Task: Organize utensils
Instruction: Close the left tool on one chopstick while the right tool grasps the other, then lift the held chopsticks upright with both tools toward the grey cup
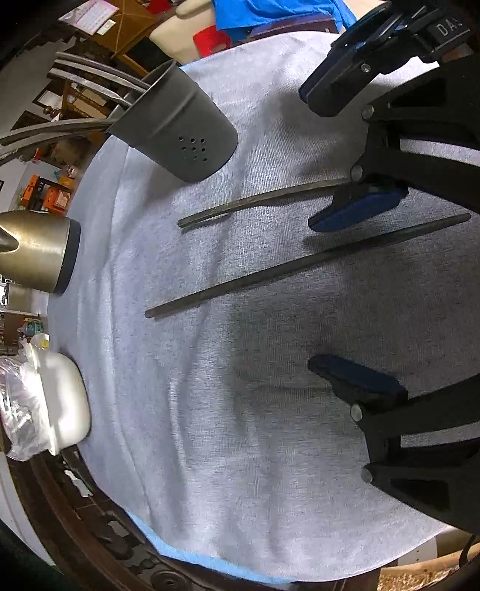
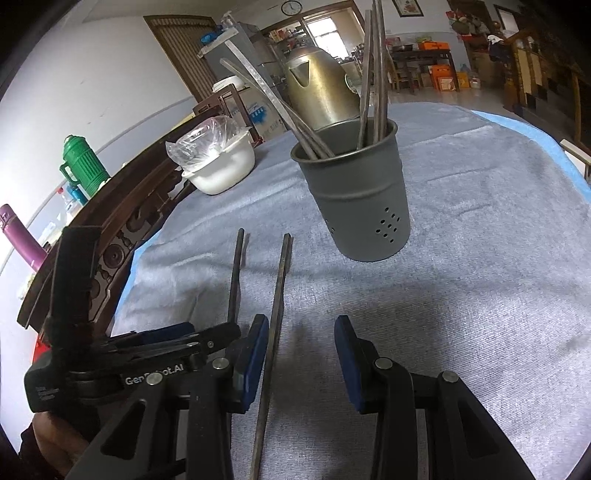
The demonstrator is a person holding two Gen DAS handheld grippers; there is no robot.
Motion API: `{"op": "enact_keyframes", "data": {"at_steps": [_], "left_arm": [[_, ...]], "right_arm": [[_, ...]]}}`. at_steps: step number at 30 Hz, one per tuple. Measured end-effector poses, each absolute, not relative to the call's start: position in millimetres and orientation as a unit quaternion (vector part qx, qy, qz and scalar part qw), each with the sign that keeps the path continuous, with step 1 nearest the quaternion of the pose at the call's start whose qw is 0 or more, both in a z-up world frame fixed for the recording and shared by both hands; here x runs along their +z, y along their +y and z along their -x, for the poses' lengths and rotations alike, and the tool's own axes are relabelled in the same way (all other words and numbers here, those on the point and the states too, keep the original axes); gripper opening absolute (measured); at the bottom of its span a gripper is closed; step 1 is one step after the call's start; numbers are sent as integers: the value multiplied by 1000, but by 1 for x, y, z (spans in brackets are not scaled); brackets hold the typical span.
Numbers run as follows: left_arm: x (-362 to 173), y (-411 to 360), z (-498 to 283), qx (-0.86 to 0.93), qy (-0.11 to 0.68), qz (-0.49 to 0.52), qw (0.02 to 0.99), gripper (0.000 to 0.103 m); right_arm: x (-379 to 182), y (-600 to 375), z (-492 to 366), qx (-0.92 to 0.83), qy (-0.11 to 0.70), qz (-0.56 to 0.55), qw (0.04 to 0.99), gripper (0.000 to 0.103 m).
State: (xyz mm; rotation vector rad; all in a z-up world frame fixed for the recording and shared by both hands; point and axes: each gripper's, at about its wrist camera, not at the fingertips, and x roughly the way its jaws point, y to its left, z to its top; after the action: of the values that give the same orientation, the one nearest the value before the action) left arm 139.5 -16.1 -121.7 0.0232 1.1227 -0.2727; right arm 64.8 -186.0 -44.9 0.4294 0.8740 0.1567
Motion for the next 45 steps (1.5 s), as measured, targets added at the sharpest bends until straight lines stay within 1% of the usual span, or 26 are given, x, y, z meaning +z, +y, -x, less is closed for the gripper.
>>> {"op": "enact_keyframes", "data": {"at_steps": [1,3,4,6,7,8,9,12,19,21,23,24,25,26,27,28,34,36,38,40,43,44,45], "left_arm": [[-123,-16,-140,-129,529,-15,839,58],[-123,-19,-140,-131,524,-25,841,43],[-123,-18,-140,-134,523,-27,842,39],[-122,-17,-139,-142,521,-28,841,21],[-123,-16,-140,-144,521,-30,841,18],[-124,-14,-139,-146,520,-35,841,12],[-123,-12,-139,-149,521,-37,840,9],[-123,0,-138,-167,529,-23,832,7],[-125,22,-130,-179,545,-1,819,7],[-125,26,-128,-181,550,5,815,7],[-124,31,-128,-179,552,13,814,7],[-124,32,-130,-179,553,19,814,7],[-123,34,-130,-178,554,22,813,8],[-123,36,-132,-178,555,32,812,9],[-122,38,-132,-179,556,38,811,11],[-122,38,-132,-180,556,40,810,12],[-121,39,-137,-180,555,52,811,15],[-121,37,-142,-178,552,52,813,26],[-122,33,-149,-177,550,50,815,29],[-124,27,-153,-178,550,45,815,29],[-126,22,-158,-181,544,39,819,28],[-127,21,-159,-182,543,38,819,19],[-126,19,-161,-185,545,40,817,8]], "right_arm": [[-45,-185,-65,75,420,-206,881,41],[-46,-187,-64,74,420,-209,880,41],[-46,-187,-64,74,420,-209,880,41],[-46,-188,-64,73,420,-211,880,41],[-46,-189,-64,73,420,-212,880,41],[-46,-189,-64,73,419,-212,880,41],[-45,-189,-64,74,420,-212,880,41],[-43,-186,-66,79,422,-205,880,41],[-45,-166,-91,90,455,-181,867,39],[-48,-160,-98,96,470,-177,860,33],[-53,-151,-106,99,489,-169,850,30],[-58,-146,-109,95,502,-158,845,24],[-62,-143,-111,94,511,-154,840,21],[-65,-141,-112,94,518,-154,836,15],[-69,-140,-113,95,524,-154,832,10],[-71,-140,-113,98,526,-155,831,8],[-70,-143,-99,104,531,-157,826,8],[-70,-147,-94,103,534,-167,822,7],[-69,-148,-91,105,537,-174,819,7],[-69,-149,-90,104,537,-180,817,9],[-66,-155,-95,100,535,-199,815,10],[-63,-157,-98,101,530,-206,816,10],[-61,-158,-100,103,523,-207,820,10]]}}
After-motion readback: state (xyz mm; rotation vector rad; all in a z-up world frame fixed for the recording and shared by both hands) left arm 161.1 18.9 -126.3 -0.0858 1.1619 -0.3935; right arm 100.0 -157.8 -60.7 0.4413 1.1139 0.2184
